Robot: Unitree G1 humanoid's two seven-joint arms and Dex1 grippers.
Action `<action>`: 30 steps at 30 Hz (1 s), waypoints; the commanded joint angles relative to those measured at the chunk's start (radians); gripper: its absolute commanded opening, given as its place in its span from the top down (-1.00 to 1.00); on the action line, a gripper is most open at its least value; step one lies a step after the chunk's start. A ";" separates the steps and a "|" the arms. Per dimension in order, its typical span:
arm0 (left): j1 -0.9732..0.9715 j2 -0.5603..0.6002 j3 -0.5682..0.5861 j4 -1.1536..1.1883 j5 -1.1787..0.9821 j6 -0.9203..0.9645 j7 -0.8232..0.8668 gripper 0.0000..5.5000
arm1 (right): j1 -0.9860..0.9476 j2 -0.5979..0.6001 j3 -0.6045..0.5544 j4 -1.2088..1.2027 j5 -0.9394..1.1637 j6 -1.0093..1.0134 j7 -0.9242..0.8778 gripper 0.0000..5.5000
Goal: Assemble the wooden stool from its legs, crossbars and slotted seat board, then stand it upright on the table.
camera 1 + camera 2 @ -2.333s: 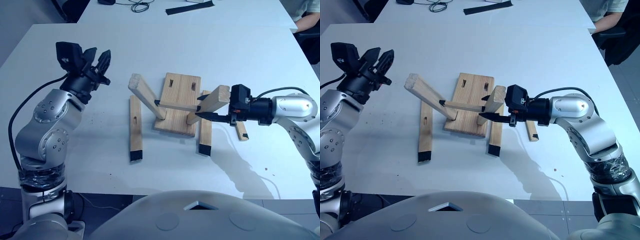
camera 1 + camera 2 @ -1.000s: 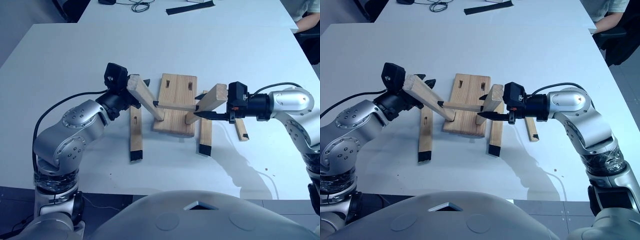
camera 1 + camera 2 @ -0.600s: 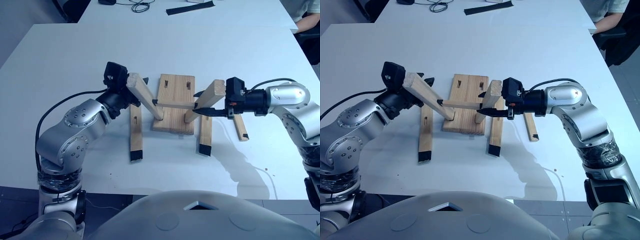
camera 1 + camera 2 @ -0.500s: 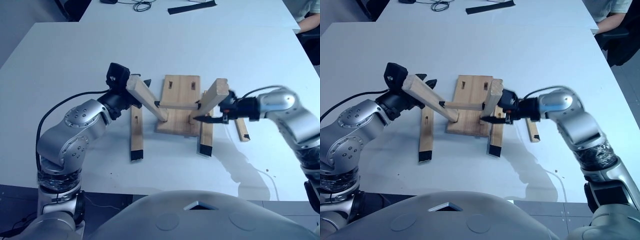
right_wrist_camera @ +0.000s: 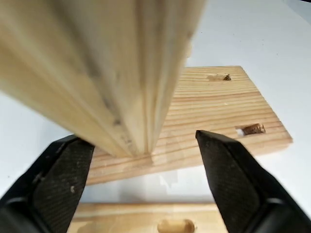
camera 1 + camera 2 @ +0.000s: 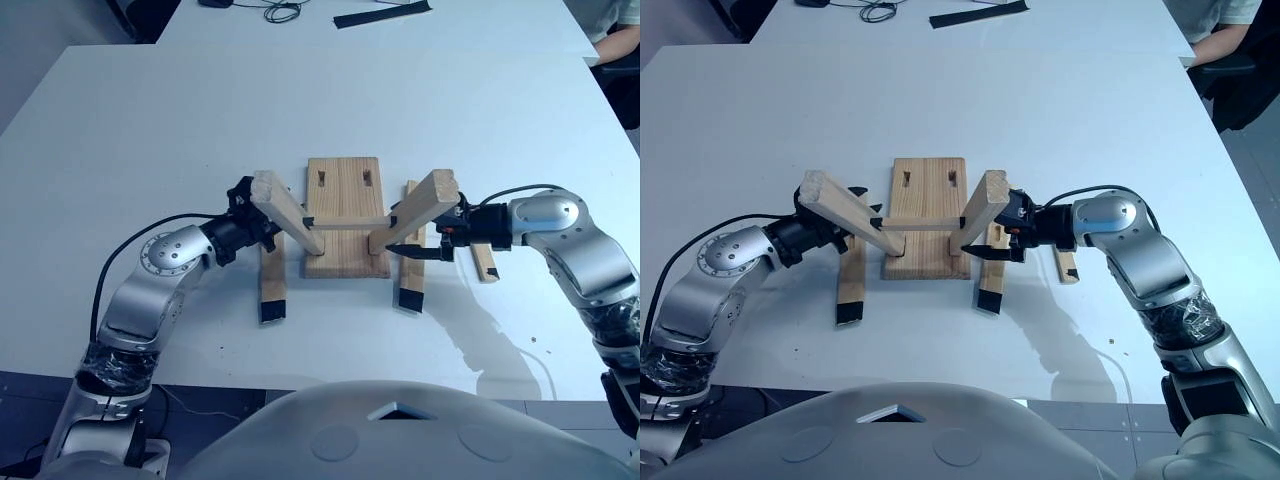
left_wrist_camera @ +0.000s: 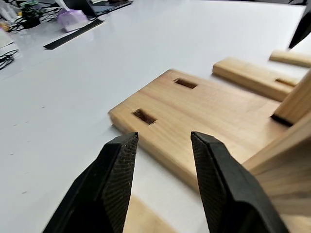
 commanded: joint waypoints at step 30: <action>0.195 0.097 -0.022 0.325 0.276 -0.399 -0.163 0.26 | 0.328 -0.139 -0.105 0.207 -0.200 -0.239 -0.066 -0.36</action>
